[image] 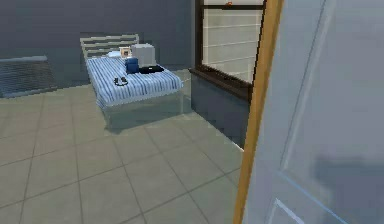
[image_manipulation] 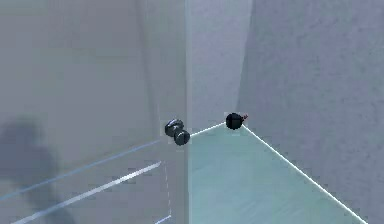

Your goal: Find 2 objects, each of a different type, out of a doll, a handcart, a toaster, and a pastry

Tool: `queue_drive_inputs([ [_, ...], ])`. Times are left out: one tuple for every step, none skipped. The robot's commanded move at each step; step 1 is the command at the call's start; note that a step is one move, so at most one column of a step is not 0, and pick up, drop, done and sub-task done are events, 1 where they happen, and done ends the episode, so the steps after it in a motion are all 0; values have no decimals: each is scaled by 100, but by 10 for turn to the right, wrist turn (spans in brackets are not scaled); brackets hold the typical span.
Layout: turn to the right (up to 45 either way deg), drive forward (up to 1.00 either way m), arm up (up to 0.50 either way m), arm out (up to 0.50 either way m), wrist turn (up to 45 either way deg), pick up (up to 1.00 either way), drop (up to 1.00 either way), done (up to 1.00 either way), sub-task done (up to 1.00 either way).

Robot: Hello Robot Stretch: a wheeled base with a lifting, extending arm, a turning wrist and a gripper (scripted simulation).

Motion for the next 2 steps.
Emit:
queue_drive_inputs([
  [-150, 0, 0, 0, 0, 0, 0, 0, 0],
  [0, 30, 0, 0, 0, 0, 0, 0, 0],
])
